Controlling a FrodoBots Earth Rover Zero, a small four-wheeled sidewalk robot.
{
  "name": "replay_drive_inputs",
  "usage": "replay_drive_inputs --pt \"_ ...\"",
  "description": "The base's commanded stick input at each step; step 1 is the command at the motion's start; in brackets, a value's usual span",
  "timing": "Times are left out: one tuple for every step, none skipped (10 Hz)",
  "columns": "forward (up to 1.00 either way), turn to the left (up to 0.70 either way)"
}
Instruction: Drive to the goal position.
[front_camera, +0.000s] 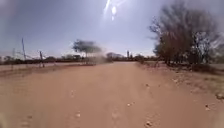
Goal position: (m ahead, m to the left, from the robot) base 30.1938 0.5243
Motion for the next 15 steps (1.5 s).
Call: replay_drive_inputs --pt "1.0 0.0" --pt "1.0 0.0" --pt "1.0 0.0" --pt "1.0 0.0" --pt "1.0 0.0" --pt "1.0 0.0" --pt "1.0 0.0" --pt "1.0 0.0" --pt "1.0 0.0" --pt "1.0 0.0" --pt "1.0 0.0" --pt "1.0 0.0" --pt "1.0 0.0" --pt "1.0 0.0" --pt "1.0 0.0"
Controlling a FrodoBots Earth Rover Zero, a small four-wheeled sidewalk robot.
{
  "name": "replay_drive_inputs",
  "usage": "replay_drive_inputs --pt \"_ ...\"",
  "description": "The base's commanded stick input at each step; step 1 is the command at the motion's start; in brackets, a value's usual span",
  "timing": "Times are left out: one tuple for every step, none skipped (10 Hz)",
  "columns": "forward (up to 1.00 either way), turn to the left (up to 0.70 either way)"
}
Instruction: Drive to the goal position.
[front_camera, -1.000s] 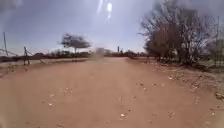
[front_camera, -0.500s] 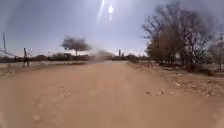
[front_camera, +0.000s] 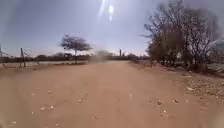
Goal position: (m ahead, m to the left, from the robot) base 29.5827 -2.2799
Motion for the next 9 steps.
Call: replay_drive_inputs --pt "1.0 0.0" --pt "1.0 0.0" --pt "1.0 0.0" --pt "1.0 0.0" --pt "1.0 0.0" --pt "1.0 0.0" --pt "1.0 0.0" --pt "1.0 0.0" --pt "1.0 0.0"
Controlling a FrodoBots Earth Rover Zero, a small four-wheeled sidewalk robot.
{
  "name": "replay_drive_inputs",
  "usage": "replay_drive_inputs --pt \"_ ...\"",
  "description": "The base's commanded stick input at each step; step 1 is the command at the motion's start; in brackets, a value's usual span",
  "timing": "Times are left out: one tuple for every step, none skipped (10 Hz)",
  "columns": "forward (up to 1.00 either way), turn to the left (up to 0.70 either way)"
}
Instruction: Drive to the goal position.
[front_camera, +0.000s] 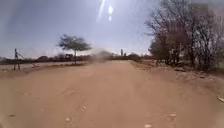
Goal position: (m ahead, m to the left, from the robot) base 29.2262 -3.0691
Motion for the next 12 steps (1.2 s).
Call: replay_drive_inputs --pt "1.0 0.0" --pt "1.0 0.0" --pt "1.0 0.0" --pt "1.0 0.0" --pt "1.0 -0.11" --pt "1.0 -0.23" --pt "1.0 -0.19" --pt "1.0 -0.07" --pt "1.0 0.0" --pt "1.0 0.0" --pt "1.0 0.0" --pt "1.0 0.0"
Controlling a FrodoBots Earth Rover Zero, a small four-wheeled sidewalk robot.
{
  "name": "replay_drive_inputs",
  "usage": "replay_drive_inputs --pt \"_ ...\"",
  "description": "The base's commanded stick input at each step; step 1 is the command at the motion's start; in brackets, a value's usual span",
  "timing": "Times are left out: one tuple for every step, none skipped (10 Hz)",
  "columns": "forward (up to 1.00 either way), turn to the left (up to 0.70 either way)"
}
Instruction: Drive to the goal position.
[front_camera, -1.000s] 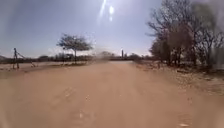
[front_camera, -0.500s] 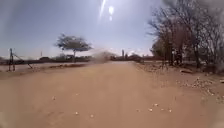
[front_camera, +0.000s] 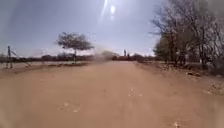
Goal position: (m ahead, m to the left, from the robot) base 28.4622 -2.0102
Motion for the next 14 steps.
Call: replay_drive_inputs --pt "1.0 0.0" --pt "1.0 0.0" --pt "1.0 0.0" --pt "1.0 0.0" --pt "1.0 0.0" --pt "1.0 0.0" --pt "1.0 0.0" --pt "1.0 0.0" --pt "1.0 0.0" --pt "1.0 0.0" --pt "1.0 0.0" --pt "1.0 0.0" --pt "1.0 0.0" --pt "1.0 0.0"
